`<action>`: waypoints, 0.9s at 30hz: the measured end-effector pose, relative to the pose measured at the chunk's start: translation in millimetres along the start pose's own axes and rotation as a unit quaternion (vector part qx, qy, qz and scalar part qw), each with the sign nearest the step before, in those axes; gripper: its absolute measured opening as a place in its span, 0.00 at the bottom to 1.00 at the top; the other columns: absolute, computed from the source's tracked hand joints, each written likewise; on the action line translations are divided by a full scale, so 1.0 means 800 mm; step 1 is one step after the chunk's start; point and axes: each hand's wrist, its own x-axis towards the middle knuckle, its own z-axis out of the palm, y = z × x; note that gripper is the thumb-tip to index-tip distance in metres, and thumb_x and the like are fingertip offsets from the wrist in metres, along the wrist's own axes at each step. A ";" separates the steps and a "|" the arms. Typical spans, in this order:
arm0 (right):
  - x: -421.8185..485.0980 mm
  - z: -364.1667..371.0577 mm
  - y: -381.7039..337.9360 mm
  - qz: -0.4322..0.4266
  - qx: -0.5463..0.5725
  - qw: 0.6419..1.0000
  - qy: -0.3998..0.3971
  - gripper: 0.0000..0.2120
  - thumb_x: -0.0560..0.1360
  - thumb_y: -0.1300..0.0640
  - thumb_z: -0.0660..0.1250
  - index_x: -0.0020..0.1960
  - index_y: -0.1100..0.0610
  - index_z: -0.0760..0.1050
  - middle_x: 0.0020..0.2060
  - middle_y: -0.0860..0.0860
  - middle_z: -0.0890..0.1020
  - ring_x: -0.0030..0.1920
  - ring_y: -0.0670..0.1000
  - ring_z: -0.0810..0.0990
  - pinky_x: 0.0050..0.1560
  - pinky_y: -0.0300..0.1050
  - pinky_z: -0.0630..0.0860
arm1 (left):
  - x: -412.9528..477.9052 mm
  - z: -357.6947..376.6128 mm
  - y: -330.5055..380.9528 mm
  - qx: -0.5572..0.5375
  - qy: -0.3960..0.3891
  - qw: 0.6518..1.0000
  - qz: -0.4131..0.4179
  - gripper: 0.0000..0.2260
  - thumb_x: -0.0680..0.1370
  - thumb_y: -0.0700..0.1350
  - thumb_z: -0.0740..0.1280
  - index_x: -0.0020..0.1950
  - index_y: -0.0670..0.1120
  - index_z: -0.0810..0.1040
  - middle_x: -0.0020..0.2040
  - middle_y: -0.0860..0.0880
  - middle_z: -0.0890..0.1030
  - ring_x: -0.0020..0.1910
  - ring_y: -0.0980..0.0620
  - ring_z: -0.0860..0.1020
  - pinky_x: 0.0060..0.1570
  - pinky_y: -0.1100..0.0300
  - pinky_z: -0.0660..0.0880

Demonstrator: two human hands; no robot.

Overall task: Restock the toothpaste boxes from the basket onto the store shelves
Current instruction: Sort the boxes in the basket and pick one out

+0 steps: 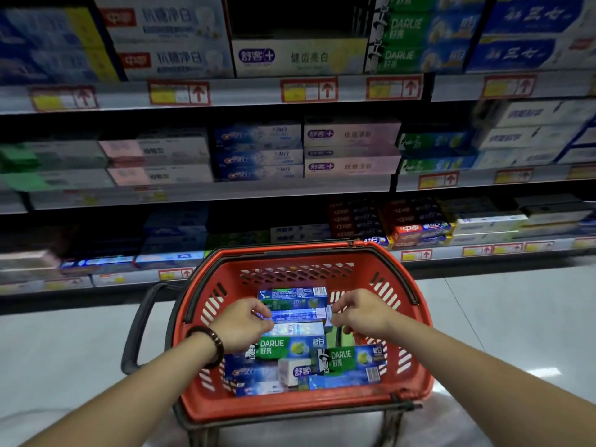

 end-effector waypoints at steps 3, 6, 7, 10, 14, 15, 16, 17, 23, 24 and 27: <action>0.003 0.004 0.003 0.013 -0.004 1.000 -0.002 0.11 0.77 0.57 0.77 0.57 0.57 0.80 0.40 0.54 0.83 0.30 0.48 0.78 0.30 0.43 0.75 | 0.016 0.018 -0.019 0.062 0.007 0.998 0.004 0.07 0.77 0.45 0.75 0.53 0.50 0.80 0.41 0.51 0.84 0.36 0.52 0.80 0.37 0.60 0.75; 0.009 0.003 0.008 0.024 -0.004 1.000 0.002 0.10 0.75 0.58 0.77 0.55 0.57 0.81 0.43 0.56 0.84 0.34 0.51 0.79 0.33 0.46 0.76 | 0.028 0.033 -0.034 0.115 -0.003 0.993 -0.001 0.08 0.74 0.46 0.76 0.50 0.53 0.80 0.44 0.53 0.82 0.41 0.52 0.82 0.44 0.59 0.78; 0.010 0.003 0.009 0.026 -0.002 1.000 0.002 0.10 0.75 0.58 0.78 0.55 0.57 0.81 0.43 0.56 0.84 0.33 0.51 0.79 0.33 0.46 0.76 | 0.031 0.037 -0.037 0.141 -0.004 0.990 0.002 0.09 0.73 0.47 0.76 0.51 0.53 0.79 0.46 0.52 0.82 0.45 0.51 0.81 0.46 0.59 0.78; 0.011 0.000 0.006 0.023 0.012 1.000 0.001 0.10 0.76 0.58 0.77 0.55 0.57 0.81 0.39 0.55 0.83 0.31 0.50 0.77 0.31 0.44 0.74 | 0.042 0.042 -0.040 0.234 -0.005 0.972 0.026 0.17 0.74 0.50 0.76 0.60 0.53 0.78 0.54 0.51 0.75 0.53 0.50 0.77 0.54 0.59 0.75; 0.008 -0.002 0.002 0.012 0.022 1.000 -0.008 0.10 0.78 0.58 0.75 0.58 0.58 0.80 0.38 0.52 0.84 0.32 0.48 0.78 0.31 0.43 0.73 | 0.059 0.043 -0.052 0.327 -0.029 0.944 0.023 0.26 0.74 0.50 0.75 0.71 0.55 0.72 0.67 0.48 0.73 0.65 0.45 0.73 0.65 0.53 0.73; 0.008 -0.001 0.002 0.008 0.028 1.000 -0.011 0.10 0.79 0.58 0.75 0.58 0.58 0.80 0.40 0.53 0.84 0.34 0.49 0.79 0.32 0.44 0.74 | 0.063 0.044 -0.057 0.338 -0.042 0.940 0.020 0.29 0.74 0.49 0.75 0.73 0.54 0.70 0.69 0.47 0.73 0.68 0.44 0.72 0.67 0.53 0.72; 0.009 -0.001 0.004 0.005 0.036 0.999 -0.013 0.10 0.78 0.57 0.75 0.57 0.58 0.80 0.42 0.54 0.85 0.37 0.51 0.81 0.35 0.47 0.75 | 0.067 0.046 -0.061 0.348 -0.055 0.936 0.016 0.30 0.75 0.49 0.74 0.76 0.53 0.68 0.71 0.47 0.73 0.69 0.45 0.72 0.69 0.53 0.71; 0.010 -0.001 0.006 0.005 0.043 0.999 -0.014 0.09 0.78 0.57 0.75 0.57 0.57 0.80 0.45 0.55 0.85 0.39 0.52 0.82 0.36 0.49 0.76 | 0.071 0.050 -0.064 0.357 -0.068 0.931 0.015 0.31 0.76 0.49 0.73 0.77 0.52 0.67 0.73 0.47 0.73 0.70 0.45 0.72 0.69 0.54 0.71; 0.014 -0.010 0.019 0.010 0.059 0.998 -0.018 0.07 0.78 0.57 0.75 0.54 0.56 0.81 0.50 0.59 0.86 0.42 0.54 0.84 0.40 0.53 0.78 | 0.084 0.073 -0.077 0.420 -0.085 0.904 0.014 0.32 0.78 0.46 0.69 0.80 0.46 0.63 0.75 0.45 0.71 0.74 0.46 0.70 0.74 0.55 0.65; 0.014 -0.012 0.020 0.009 0.059 0.998 -0.017 0.06 0.78 0.57 0.75 0.54 0.55 0.81 0.51 0.60 0.86 0.43 0.55 0.84 0.40 0.53 0.80 | 0.084 0.073 -0.079 0.424 -0.082 0.902 0.013 0.31 0.78 0.46 0.69 0.79 0.47 0.63 0.75 0.45 0.72 0.74 0.46 0.71 0.74 0.55 0.66; 0.013 -0.020 0.020 0.007 0.067 0.998 -0.013 0.04 0.79 0.57 0.74 0.53 0.55 0.82 0.53 0.63 0.86 0.43 0.56 0.84 0.40 0.53 0.79 | 0.087 0.074 -0.085 0.433 -0.068 0.899 0.017 0.24 0.76 0.44 0.69 0.72 0.49 0.70 0.70 0.45 0.75 0.68 0.46 0.75 0.69 0.56 0.71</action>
